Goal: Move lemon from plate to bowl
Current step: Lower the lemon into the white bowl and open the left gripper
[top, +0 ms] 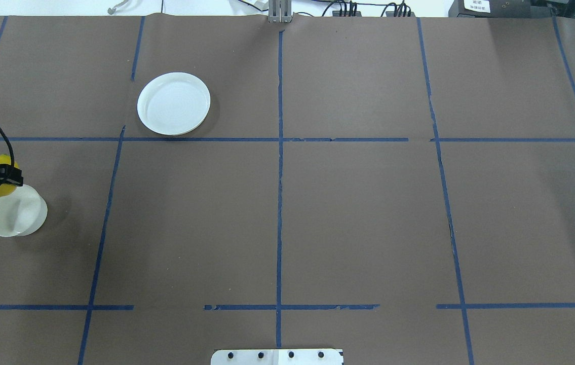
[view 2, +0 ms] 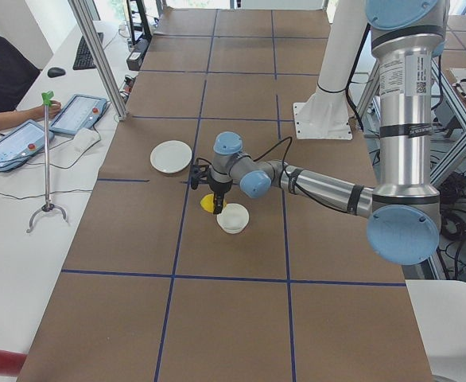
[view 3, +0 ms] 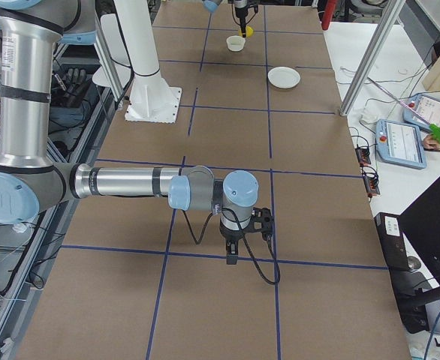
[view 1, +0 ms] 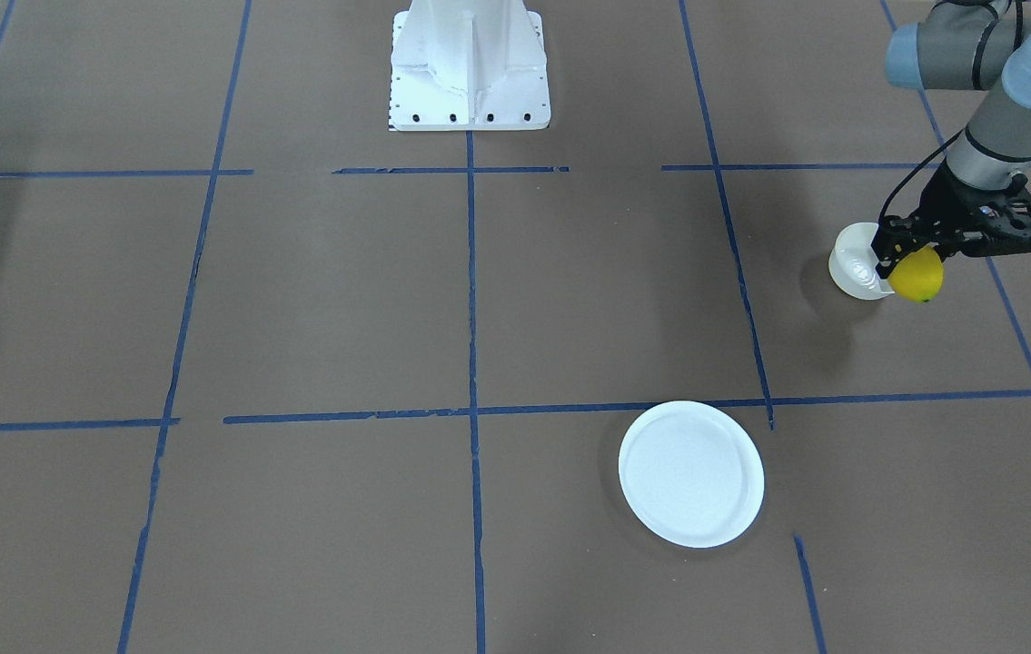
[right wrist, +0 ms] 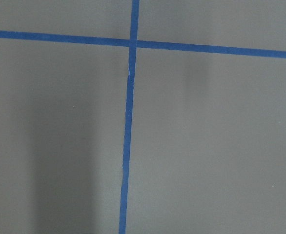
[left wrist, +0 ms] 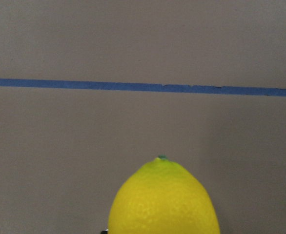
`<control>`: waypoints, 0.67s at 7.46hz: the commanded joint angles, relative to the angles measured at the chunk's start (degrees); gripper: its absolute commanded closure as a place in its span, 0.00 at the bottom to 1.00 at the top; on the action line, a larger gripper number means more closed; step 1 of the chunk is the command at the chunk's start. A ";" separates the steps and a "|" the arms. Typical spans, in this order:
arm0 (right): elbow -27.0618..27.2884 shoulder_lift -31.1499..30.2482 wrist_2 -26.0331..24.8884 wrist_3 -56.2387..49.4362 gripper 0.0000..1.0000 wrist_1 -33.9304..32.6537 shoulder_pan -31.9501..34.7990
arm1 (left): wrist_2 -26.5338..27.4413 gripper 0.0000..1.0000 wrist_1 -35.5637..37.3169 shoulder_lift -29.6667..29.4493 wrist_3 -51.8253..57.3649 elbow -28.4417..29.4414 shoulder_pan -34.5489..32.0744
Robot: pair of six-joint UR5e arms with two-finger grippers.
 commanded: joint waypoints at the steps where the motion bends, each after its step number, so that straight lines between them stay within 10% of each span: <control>1: 0.00 0.00 0.00 0.00 0.00 0.00 0.00 | 0.88 1.00 -1.65 0.67 -3.83 0.32 4.32; 3: 0.00 0.00 0.00 0.00 0.00 0.00 0.00 | 0.79 1.00 -2.62 0.75 -3.32 0.23 4.42; 4: 0.00 0.00 0.00 0.00 0.00 0.00 0.00 | 0.62 0.75 -2.53 1.28 -0.45 0.41 4.42; 5: 0.00 0.00 0.00 0.00 0.00 0.00 0.00 | 0.36 0.01 -2.79 2.94 3.76 0.15 4.42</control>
